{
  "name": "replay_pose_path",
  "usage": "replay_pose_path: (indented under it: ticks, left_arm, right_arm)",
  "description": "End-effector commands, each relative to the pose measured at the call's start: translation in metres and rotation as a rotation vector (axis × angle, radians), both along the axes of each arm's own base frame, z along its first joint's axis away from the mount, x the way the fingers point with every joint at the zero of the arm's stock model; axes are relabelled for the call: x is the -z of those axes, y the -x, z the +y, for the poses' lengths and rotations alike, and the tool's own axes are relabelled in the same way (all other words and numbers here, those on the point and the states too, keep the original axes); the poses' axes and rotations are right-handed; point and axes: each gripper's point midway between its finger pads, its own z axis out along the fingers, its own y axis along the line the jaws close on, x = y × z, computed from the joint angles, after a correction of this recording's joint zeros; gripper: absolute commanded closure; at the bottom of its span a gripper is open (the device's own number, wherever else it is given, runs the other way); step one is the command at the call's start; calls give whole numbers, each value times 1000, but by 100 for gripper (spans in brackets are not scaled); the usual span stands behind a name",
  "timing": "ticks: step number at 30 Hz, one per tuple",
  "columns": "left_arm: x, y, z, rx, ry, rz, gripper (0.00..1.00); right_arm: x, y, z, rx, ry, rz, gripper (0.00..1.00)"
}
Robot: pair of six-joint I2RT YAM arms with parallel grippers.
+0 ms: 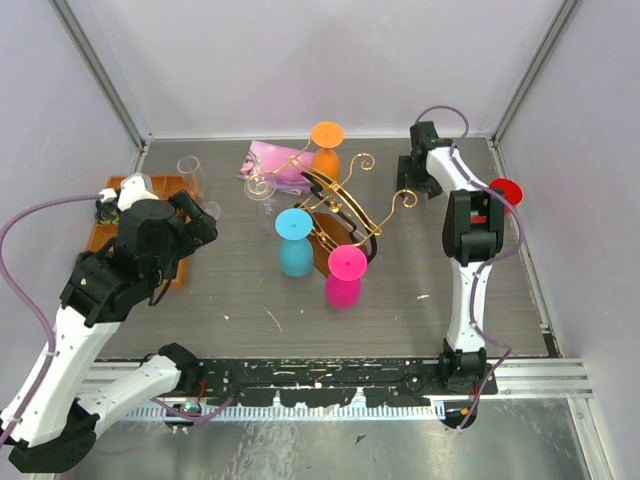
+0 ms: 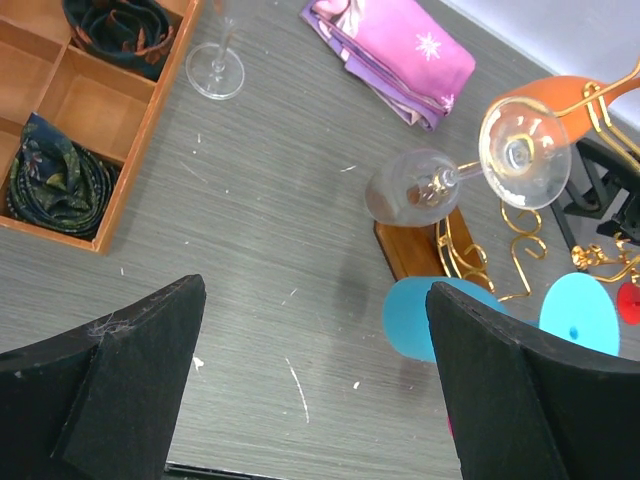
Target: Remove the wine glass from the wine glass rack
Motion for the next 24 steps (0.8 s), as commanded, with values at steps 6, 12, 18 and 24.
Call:
replay_pose_path:
  ticks: [6, 12, 18, 24]
  left_arm:
    - [-20, 2, 9, -21, -17, -32, 1]
    - [-21, 2, 8, -21, -19, -25, 1]
    - [-14, -1, 0, -7, 3, -3, 1]
    - [-14, -3, -5, 0, 17, 8, 1]
  right_arm:
    - [-190, -74, 70, -128, -496, -484, 27]
    - [-250, -57, 126, -301, -816, -528, 36]
    - [-280, -23, 186, -473, -1117, -483, 38]
    - [-304, -4, 221, -599, -1248, -457, 38]
